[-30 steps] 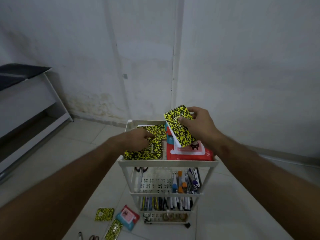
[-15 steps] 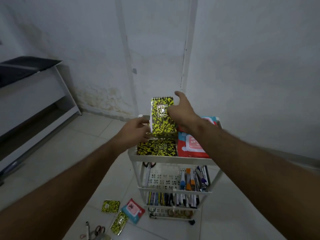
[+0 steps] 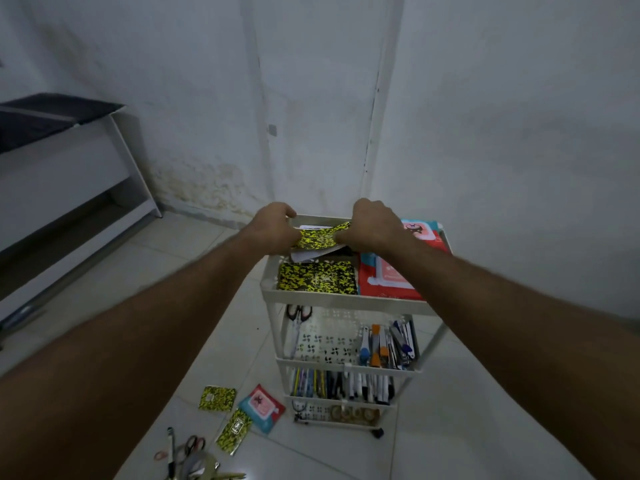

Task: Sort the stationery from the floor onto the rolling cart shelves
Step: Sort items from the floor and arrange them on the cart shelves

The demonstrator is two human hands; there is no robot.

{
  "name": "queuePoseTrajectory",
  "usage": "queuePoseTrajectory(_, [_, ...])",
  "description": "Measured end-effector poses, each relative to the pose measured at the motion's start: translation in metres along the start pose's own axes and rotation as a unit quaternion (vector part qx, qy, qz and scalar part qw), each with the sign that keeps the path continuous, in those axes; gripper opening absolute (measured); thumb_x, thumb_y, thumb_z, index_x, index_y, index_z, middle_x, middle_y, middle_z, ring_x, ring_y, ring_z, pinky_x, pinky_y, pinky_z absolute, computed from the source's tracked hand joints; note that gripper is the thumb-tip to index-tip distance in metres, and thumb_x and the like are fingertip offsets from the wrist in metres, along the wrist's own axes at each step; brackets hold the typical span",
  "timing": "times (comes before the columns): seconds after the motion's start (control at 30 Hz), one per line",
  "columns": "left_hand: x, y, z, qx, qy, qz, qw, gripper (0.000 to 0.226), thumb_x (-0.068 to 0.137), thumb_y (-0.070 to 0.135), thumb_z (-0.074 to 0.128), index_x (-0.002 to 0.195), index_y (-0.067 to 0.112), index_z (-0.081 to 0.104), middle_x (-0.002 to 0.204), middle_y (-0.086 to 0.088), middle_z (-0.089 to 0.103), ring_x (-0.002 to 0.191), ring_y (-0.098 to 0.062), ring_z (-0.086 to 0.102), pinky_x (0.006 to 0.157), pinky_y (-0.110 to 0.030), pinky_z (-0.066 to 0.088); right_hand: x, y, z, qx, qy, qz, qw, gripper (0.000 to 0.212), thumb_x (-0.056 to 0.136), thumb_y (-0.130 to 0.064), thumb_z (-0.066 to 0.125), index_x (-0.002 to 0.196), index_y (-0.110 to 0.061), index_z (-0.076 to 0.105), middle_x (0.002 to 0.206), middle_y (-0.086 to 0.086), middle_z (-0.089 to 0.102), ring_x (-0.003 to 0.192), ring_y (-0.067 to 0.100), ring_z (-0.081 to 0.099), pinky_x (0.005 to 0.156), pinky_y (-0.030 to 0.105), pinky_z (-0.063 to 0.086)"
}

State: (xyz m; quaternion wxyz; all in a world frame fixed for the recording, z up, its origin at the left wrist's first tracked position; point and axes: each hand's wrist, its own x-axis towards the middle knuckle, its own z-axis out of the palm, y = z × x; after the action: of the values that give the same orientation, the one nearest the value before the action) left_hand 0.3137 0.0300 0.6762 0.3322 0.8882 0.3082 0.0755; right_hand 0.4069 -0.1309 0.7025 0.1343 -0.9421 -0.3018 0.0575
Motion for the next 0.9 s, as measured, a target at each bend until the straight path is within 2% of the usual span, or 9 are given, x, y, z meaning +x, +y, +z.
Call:
queuePoseTrajectory(0.13, [-0.009, 0.004, 0.001, 0.053, -0.009, 0.046, 0.997, 0.062, 0.082, 0.004, 0.075, 0.140, 0.009, 0.055, 0.135, -0.014, 0.058, 0.100, -0.021, 0.059, 0.073, -0.025, 0.048, -0.001, -0.001, 0.001, -0.060, -0.040, -0.033, 0.997, 0.038, 0.085, -0.037, 0.073, 0.078, -0.016, 0.043, 0.090, 0.006, 0.060, 0.087, 0.026, 0.059, 0.087, 0.042, 0.055])
queuePoseTrajectory(0.2, [-0.013, 0.003, 0.002, 0.064, -0.043, 0.059, 0.995, 0.068, 0.079, 0.006, 0.080, 0.141, 0.011, 0.053, 0.135, -0.013, 0.057, 0.102, -0.021, 0.058, 0.074, -0.025, 0.046, -0.003, -0.001, 0.004, -0.073, -0.061, -0.049, 0.994, 0.032, 0.083, -0.037, 0.075, 0.089, -0.015, 0.053, 0.094, 0.007, 0.063, 0.093, 0.027, 0.060, 0.090, 0.044, 0.054])
queuePoseTrajectory(0.27, [-0.017, -0.001, 0.006, 0.110, -0.068, 0.085, 0.988, 0.073, 0.074, 0.014, 0.087, 0.140, 0.014, 0.054, 0.137, -0.010, 0.056, 0.116, -0.025, 0.057, 0.084, -0.026, 0.043, -0.004, 0.000, 0.009, -0.103, -0.052, -0.065, 0.991, 0.037, 0.080, -0.038, 0.077, 0.105, -0.017, 0.060, 0.102, 0.007, 0.064, 0.102, 0.028, 0.057, 0.090, 0.043, 0.051])
queuePoseTrajectory(0.33, [-0.019, -0.006, 0.011, 0.160, -0.054, 0.121, 0.978, 0.064, 0.076, 0.020, 0.086, 0.134, 0.013, 0.059, 0.136, -0.010, 0.057, 0.121, -0.026, 0.055, 0.090, -0.028, 0.043, -0.005, 0.001, 0.016, -0.136, -0.020, -0.082, 0.987, 0.034, 0.080, -0.038, 0.076, 0.104, -0.019, 0.063, 0.104, 0.007, 0.066, 0.104, 0.028, 0.055, 0.087, 0.041, 0.048])
queuePoseTrajectory(0.43, [-0.023, -0.008, 0.016, 0.179, -0.006, 0.155, 0.971, 0.035, 0.085, 0.018, 0.075, 0.118, 0.008, 0.068, 0.122, -0.016, 0.062, 0.111, -0.031, 0.060, 0.092, -0.036, 0.050, -0.009, 0.000, 0.023, -0.150, 0.028, -0.094, 0.984, 0.033, 0.083, -0.042, 0.072, 0.103, -0.018, 0.063, 0.106, 0.008, 0.066, 0.105, 0.029, 0.053, 0.088, 0.042, 0.045])
queuePoseTrajectory(0.53, [-0.035, -0.011, 0.017, 0.162, 0.045, 0.190, 0.967, 0.028, 0.086, 0.022, 0.072, 0.108, 0.006, 0.068, 0.114, -0.015, 0.062, 0.107, -0.031, 0.059, 0.090, -0.040, 0.049, -0.026, -0.006, 0.022, -0.123, 0.099, -0.119, 0.980, 0.030, 0.088, -0.041, 0.065, 0.104, -0.016, 0.065, 0.106, 0.010, 0.064, 0.104, 0.030, 0.052, 0.087, 0.041, 0.043])
queuePoseTrajectory(0.63, [-0.068, -0.015, 0.019, 0.105, 0.080, 0.228, 0.965, 0.037, 0.086, 0.016, 0.070, 0.121, 0.005, 0.064, 0.127, -0.015, 0.058, 0.117, -0.030, 0.054, 0.094, -0.038, 0.045, -0.055, -0.009, 0.026, -0.068, 0.160, -0.157, 0.972, 0.031, 0.092, -0.041, 0.058, 0.108, -0.017, 0.069, 0.107, 0.010, 0.064, 0.103, 0.031, 0.052, 0.086, 0.042, 0.043])
queuePoseTrajectory(0.8, [-0.148, -0.033, 0.030, 0.054, 0.106, 0.266, 0.956, 0.051, 0.087, 0.021, 0.071, 0.136, 0.016, 0.058, 0.147, -0.007, 0.049, 0.133, -0.024, 0.046, 0.107, -0.035, 0.040, -0.119, 0.002, 0.056, 0.043, 0.216, -0.223, 0.950, 0.024, 0.091, -0.038, 0.059, 0.097, -0.017, 0.068, 0.095, 0.005, 0.062, 0.095, 0.027, 0.052, 0.083, 0.044, 0.044])
queuePoseTrajectory(0.9, [-0.198, -0.063, 0.047, 0.026, 0.128, 0.283, 0.950, 0.039, 0.091, 0.020, 0.068, 0.128, 0.012, 0.061, 0.132, -0.005, 0.055, 0.124, -0.021, 0.051, 0.105, -0.035, 0.043, -0.172, 0.008, 0.086, 0.114, 0.216, -0.258, 0.935, 0.014, 0.093, -0.029, 0.063, 0.095, -0.016, 0.067, 0.088, -0.002, 0.058, 0.088, 0.021, 0.051, 0.078, 0.038, 0.041])
